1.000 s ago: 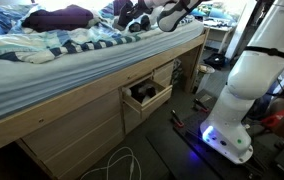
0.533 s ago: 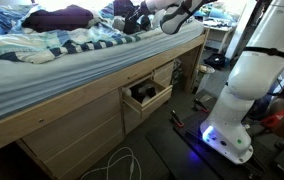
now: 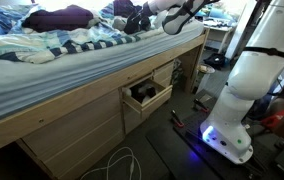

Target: Pick up the object from the open drawer and put it on the bed

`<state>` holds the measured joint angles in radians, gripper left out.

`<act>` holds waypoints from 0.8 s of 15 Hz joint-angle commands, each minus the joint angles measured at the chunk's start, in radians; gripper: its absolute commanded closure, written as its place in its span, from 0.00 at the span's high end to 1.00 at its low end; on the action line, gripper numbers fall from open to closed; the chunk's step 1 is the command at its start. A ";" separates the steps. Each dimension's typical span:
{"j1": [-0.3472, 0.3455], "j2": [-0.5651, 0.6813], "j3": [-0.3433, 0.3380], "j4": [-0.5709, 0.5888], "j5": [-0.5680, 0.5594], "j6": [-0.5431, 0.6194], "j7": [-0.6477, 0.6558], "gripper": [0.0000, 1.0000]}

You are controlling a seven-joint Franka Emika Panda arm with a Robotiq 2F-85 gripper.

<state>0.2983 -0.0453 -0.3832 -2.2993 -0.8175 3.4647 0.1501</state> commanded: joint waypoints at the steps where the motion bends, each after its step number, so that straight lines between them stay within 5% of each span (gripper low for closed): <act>1: -0.011 0.013 -0.026 0.013 -0.012 0.000 0.018 1.00; 12: -0.040 0.054 -0.089 0.037 0.020 -0.025 0.022 1.00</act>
<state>0.2569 -0.0267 -0.4692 -2.2972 -0.8020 3.4601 0.1501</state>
